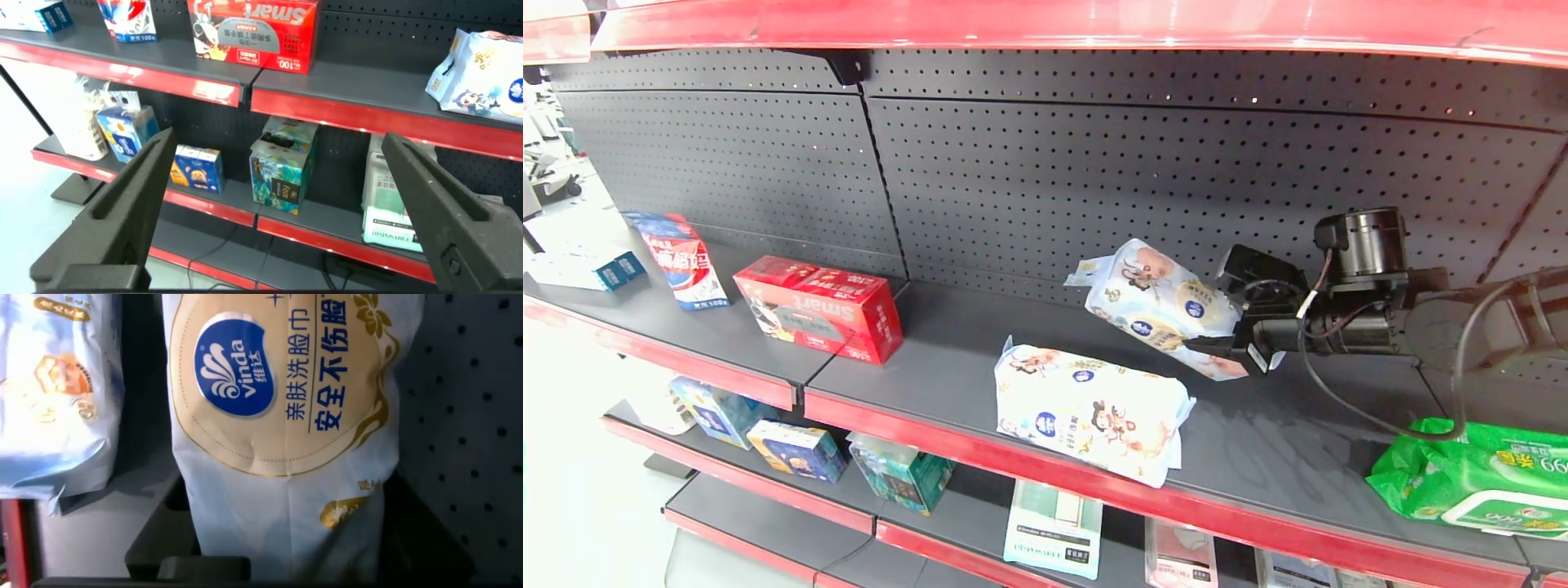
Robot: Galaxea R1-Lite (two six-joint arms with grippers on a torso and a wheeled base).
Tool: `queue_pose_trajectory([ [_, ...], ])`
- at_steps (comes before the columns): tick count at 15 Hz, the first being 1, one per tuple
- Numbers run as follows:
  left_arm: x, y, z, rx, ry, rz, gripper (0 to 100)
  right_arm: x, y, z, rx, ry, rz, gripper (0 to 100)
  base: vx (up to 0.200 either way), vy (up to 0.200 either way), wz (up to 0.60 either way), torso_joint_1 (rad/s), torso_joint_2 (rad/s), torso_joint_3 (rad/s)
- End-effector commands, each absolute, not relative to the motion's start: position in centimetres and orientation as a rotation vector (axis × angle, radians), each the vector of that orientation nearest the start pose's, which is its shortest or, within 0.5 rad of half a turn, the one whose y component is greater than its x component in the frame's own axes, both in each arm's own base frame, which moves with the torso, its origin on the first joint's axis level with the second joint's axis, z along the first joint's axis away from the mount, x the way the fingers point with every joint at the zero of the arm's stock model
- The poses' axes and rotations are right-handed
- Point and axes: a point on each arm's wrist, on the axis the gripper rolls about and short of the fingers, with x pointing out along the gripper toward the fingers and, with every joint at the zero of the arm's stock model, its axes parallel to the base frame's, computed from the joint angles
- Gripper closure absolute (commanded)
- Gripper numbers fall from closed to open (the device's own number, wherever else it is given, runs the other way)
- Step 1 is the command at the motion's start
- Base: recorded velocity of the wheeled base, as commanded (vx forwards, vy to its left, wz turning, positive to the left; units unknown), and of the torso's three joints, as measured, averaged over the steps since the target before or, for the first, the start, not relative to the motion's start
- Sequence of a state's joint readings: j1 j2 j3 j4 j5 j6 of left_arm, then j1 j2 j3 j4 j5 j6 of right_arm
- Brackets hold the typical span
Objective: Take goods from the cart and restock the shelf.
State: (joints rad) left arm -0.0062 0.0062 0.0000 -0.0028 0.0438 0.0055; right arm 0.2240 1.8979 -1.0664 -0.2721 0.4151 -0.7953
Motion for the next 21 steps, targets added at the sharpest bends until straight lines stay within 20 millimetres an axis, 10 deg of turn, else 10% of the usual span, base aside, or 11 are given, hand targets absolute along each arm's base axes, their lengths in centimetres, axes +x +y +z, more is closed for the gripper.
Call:
queue_pose_trajectory([
  [1, -2.2, 0.1, 7.6, 0.005, 0.005, 0.037, 0, 35.0, 9.5, 14.4, -0.693, 0.307, 0.835, 100, 0.0, 0.0, 0.0, 0.0, 0.0, 0.0],
  [21, -2.2, 0.1, 7.6, 0.005, 0.005, 0.037, 0, 37.1, 11.7, 12.3, -0.745, 0.383, 0.866, 100, 0.0, 0.0, 0.0, 0.0, 0.0, 0.0],
])
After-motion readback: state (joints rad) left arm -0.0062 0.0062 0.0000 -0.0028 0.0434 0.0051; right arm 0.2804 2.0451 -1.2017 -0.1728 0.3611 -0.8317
